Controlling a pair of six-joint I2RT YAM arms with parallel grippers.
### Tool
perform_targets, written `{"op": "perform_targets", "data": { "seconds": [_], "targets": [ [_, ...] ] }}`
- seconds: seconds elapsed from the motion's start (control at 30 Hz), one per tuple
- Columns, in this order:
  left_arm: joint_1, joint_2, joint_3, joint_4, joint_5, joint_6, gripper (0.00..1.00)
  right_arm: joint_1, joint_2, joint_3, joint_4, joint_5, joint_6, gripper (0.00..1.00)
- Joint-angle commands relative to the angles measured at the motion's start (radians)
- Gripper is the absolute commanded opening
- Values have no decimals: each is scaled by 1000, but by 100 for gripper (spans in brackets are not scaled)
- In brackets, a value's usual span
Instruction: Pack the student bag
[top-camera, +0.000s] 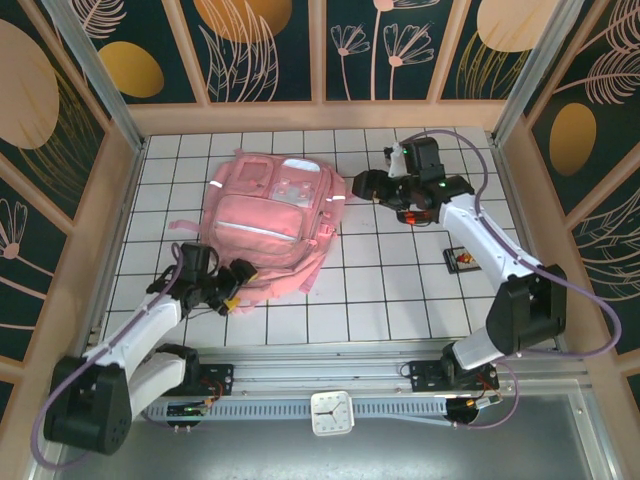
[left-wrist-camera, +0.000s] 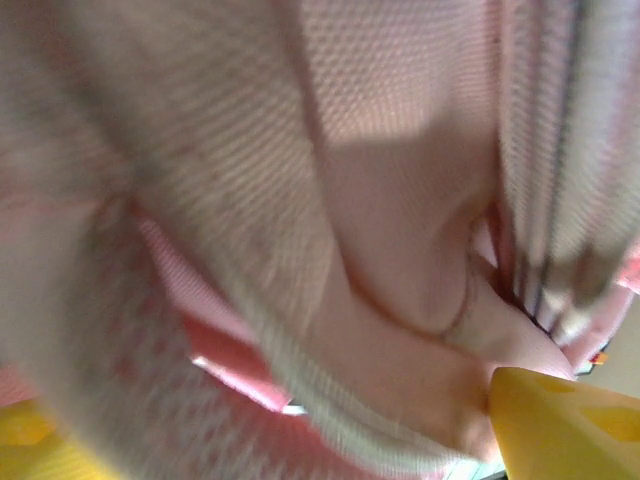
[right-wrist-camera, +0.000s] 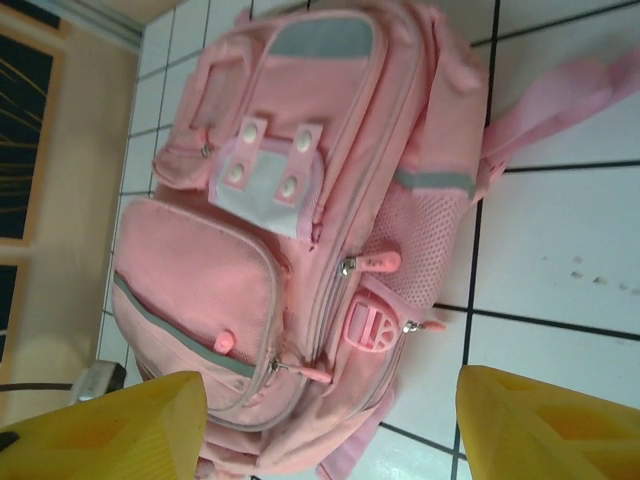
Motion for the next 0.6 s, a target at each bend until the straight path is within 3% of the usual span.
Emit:
{"op": "perform_targets", "data": {
  "seconds": [0.0,0.23,0.4,0.57],
  "targets": [
    [-56,121,102,149,17,-1,84,-27,-65,-45,43,47,6,68],
    [-173,367,379,100,2,75,85,-150,-175,-109,113,83,-65,68],
    [-229,388,520,51,13,96,86,-194,-244,-141,217,126,-143,68],
    [-254,366,623,-21,107,125,87,-205,-272,-157,283,227,-155,66]
  ]
}}
